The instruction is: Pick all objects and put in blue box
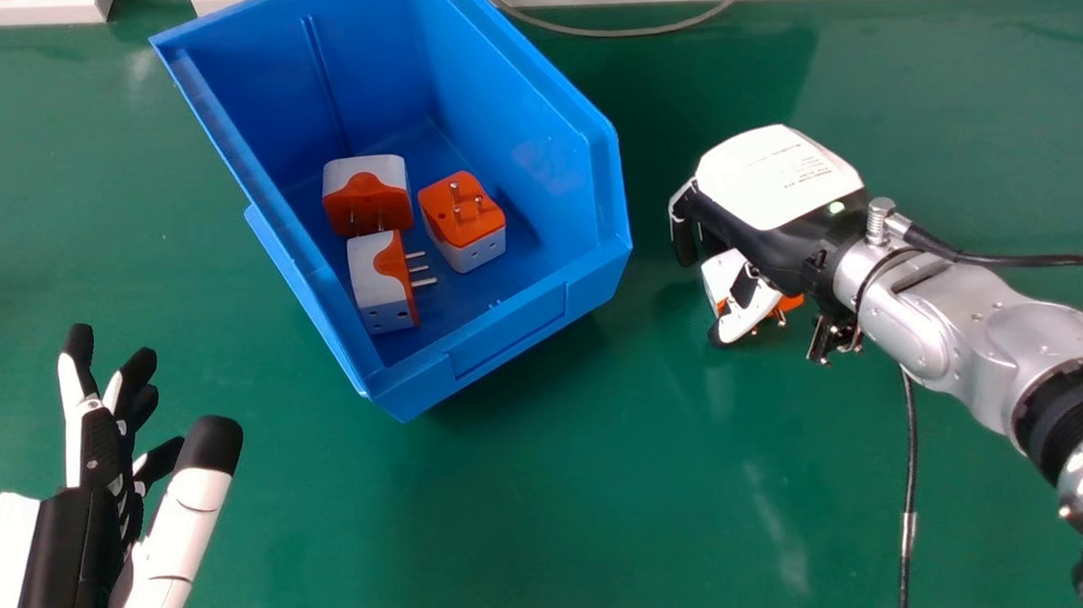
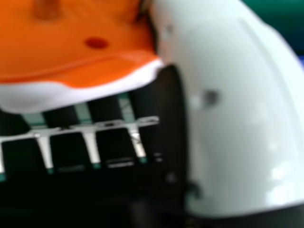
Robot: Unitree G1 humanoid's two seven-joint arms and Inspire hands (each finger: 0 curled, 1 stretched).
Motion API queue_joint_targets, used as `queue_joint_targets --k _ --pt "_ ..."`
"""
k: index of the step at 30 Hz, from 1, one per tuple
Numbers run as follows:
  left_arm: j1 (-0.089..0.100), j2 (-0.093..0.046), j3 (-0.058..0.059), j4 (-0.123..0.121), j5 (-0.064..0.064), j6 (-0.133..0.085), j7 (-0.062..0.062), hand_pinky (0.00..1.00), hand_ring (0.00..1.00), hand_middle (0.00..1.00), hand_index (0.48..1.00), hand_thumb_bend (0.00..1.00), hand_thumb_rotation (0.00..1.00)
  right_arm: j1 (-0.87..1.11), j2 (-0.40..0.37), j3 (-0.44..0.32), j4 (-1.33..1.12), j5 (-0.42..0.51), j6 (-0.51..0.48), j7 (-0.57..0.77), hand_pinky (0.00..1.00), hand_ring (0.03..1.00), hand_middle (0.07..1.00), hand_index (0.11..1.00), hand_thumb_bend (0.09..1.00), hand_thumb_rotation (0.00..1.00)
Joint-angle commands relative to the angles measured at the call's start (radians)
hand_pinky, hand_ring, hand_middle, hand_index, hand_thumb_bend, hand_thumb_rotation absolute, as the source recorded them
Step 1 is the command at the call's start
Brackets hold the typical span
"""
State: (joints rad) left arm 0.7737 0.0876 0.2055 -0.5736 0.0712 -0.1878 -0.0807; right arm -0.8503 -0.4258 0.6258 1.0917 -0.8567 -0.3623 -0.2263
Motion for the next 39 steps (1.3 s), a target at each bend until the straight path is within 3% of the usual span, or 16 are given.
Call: queue_joint_targets --k 1,5,20,34,39 --pt "0.0 0.002 0.007 -0.025 0.006 -0.012 0.002 0.87 0.96 0.97 0.939 0.81 0.91 0.011 -0.023 -0.022 -0.03 0.027 -0.005 0.01 0.11 0.189 0.468 0.486 0.514 0.0" --pt "-0.006 0.001 0.006 -0.025 0.005 -0.008 0.002 0.87 0.96 0.97 0.939 0.81 0.91 0.034 -0.042 -0.048 -0.073 0.054 -0.02 0.03 0.07 0.115 0.436 0.472 0.516 0.0" --pt "-0.042 0.005 0.017 -0.006 0.003 0.01 -0.003 0.88 0.97 0.98 0.941 0.8 0.92 0.253 -0.155 -0.222 -0.454 0.191 -0.058 0.14 0.07 0.108 0.447 0.484 0.513 0.0" --pt "-0.075 0.011 0.021 0.011 0.011 0.021 -0.004 0.88 0.97 0.98 0.945 0.79 0.92 0.375 -0.164 -0.319 -0.706 0.218 -0.025 0.21 0.06 0.102 0.447 0.484 0.514 0.0" --pt "-0.091 0.01 0.018 0.024 0.015 0.024 -0.002 0.88 0.97 0.98 0.946 0.8 0.92 0.402 -0.155 -0.345 -0.821 0.237 -0.025 0.256 0.07 0.107 0.441 0.484 0.513 0.0"
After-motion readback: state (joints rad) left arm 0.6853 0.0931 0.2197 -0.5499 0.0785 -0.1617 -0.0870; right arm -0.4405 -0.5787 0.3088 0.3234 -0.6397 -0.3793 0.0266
